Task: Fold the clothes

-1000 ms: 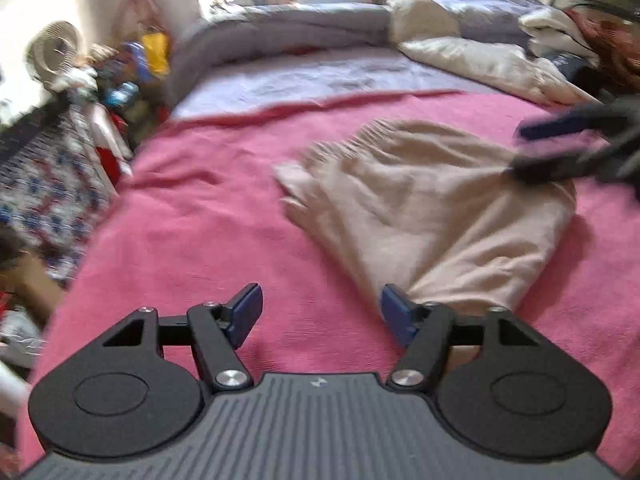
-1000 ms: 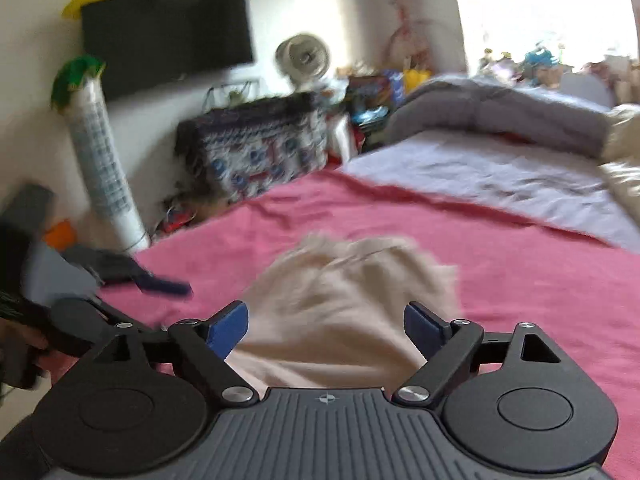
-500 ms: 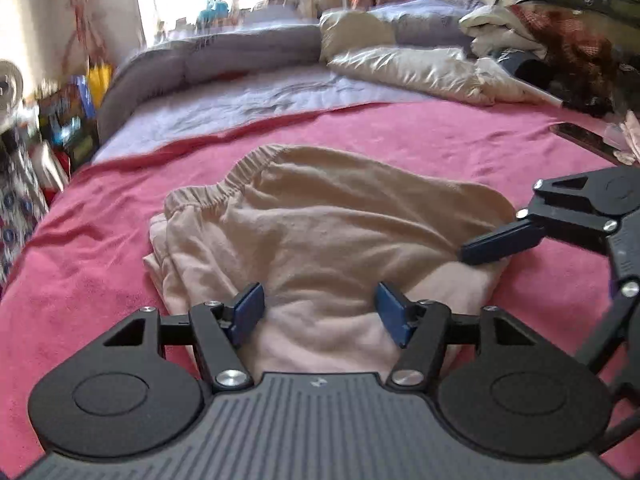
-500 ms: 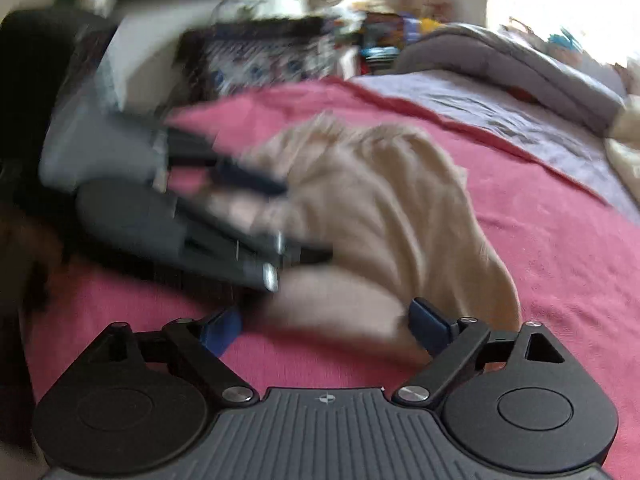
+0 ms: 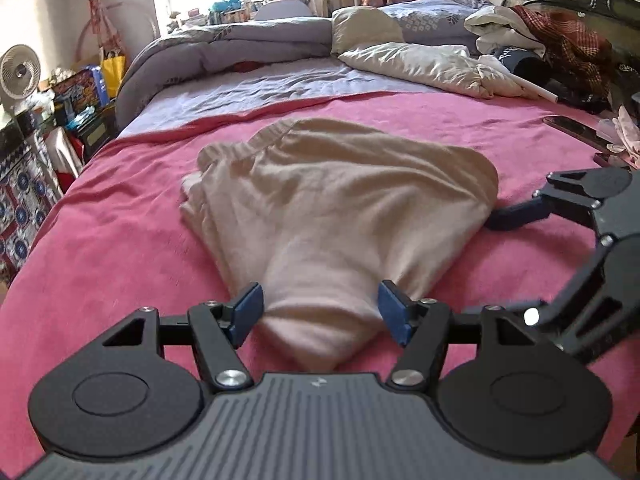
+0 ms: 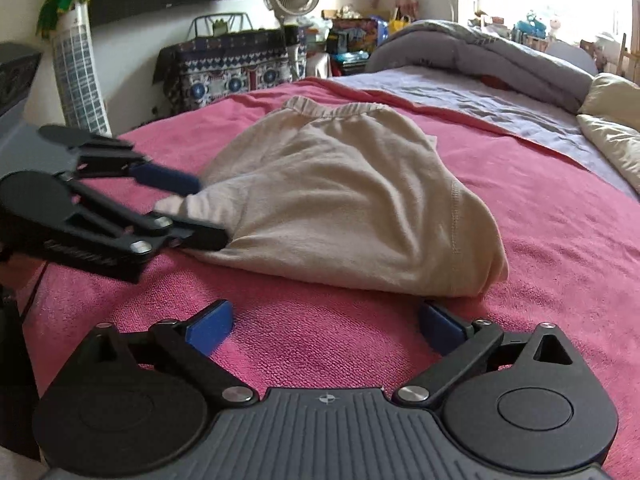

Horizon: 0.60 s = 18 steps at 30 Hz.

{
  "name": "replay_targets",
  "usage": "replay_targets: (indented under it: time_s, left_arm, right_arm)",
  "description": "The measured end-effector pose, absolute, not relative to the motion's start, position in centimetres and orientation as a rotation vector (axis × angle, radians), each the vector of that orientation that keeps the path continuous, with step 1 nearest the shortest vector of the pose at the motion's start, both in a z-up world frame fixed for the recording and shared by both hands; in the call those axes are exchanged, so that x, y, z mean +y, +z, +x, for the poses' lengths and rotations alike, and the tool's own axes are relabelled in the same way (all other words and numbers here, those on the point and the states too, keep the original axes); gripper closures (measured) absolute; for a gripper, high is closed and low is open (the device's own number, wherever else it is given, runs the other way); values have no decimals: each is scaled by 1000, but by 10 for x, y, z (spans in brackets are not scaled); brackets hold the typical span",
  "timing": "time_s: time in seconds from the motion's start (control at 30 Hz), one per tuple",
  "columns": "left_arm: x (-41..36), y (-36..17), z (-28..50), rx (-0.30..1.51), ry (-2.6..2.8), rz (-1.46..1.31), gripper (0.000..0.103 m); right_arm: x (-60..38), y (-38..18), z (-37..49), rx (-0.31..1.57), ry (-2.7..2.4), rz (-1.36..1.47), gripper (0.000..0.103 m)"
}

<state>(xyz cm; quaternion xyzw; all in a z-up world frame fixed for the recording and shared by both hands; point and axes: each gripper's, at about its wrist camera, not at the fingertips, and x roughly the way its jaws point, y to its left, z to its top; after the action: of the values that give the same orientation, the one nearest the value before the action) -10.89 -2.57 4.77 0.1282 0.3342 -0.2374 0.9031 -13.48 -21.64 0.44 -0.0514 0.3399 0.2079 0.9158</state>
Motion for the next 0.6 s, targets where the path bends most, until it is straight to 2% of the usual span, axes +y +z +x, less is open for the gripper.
replay_targets:
  time_s: [0.03, 0.13, 0.3, 0.33, 0.4, 0.47, 0.53, 0.6]
  left_arm:
    - [-22, 46, -111, 717, -482, 254, 26]
    - [-10, 45, -130, 689, -443, 311, 26]
    - [-3, 77, -144, 542, -379, 317, 32]
    - [-4, 85, -143, 508, -382, 286, 32]
    - [-16, 93, -137, 466, -419, 256, 32]
    - [-38, 85, -129, 443, -442, 292, 32]
    - [-59, 68, -120, 458, -435, 329, 32]
    - [-65, 47, -115, 478, -423, 315, 32]
  right_arm:
    - [-217, 4, -136, 696, 423, -107, 1]
    - [-217, 6, -141, 692, 400, -116, 0]
    - [-231, 36, -155, 626, 404, -56, 4]
    - [-235, 44, -155, 601, 422, -28, 7]
    - [-245, 65, -147, 577, 435, 21, 20]
    - [-255, 82, -129, 584, 433, 107, 40]
    - [-261, 95, -106, 608, 433, 189, 47]
    - [-244, 91, -81, 653, 449, 127, 47]
